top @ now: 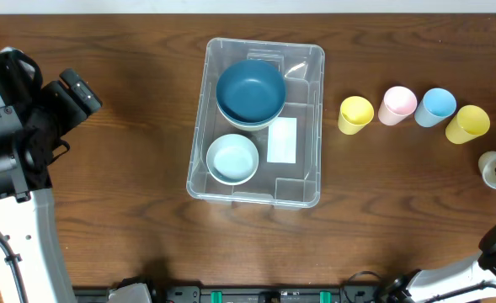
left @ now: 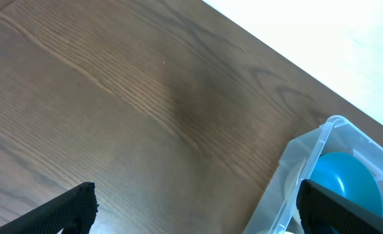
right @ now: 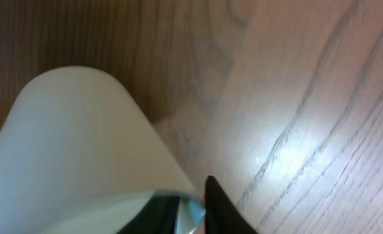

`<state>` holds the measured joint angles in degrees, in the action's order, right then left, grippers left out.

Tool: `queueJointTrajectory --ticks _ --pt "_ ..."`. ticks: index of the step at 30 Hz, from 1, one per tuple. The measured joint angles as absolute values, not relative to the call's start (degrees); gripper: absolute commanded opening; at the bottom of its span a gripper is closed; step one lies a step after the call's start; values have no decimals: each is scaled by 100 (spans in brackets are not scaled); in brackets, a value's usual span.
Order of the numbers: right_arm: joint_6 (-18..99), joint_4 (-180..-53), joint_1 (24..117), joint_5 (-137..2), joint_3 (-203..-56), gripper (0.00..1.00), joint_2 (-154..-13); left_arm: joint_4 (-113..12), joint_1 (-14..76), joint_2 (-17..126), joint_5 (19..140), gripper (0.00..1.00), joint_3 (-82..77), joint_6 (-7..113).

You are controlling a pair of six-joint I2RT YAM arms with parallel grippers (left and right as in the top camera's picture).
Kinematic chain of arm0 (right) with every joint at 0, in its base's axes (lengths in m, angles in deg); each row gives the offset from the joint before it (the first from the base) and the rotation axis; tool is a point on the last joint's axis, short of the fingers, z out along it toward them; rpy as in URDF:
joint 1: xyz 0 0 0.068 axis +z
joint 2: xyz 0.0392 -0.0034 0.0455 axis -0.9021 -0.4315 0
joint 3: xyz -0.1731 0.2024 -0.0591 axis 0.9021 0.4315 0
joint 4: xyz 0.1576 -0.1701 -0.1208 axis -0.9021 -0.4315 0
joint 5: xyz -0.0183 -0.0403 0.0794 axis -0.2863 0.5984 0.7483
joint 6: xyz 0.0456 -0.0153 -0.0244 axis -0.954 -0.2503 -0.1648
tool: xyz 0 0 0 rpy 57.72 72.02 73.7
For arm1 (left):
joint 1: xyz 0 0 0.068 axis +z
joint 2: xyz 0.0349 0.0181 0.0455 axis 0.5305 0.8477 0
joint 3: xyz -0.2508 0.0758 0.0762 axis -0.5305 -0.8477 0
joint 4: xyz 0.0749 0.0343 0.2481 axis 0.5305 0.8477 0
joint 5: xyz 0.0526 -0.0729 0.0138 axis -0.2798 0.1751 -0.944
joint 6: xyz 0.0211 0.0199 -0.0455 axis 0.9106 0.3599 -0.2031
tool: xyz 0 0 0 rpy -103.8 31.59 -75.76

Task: Pack container
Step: 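Reach the right gripper to the white cup at far right, grip rim, then carry the white cup into the container's front right and release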

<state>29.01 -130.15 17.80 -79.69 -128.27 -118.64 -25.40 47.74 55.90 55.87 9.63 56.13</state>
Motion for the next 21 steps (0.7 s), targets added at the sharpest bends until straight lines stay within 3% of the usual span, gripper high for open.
queueJointTrajectory --ticks 8,21 --pt "2746 -13185 1879 -7943 -12831 1 -11619 -2540 4774 5590 5587 98 963 5613" --pt "2700 -13434 3186 -7875 -12844 1 -10277 -2540 4774 5590 5587 98 966 5613"
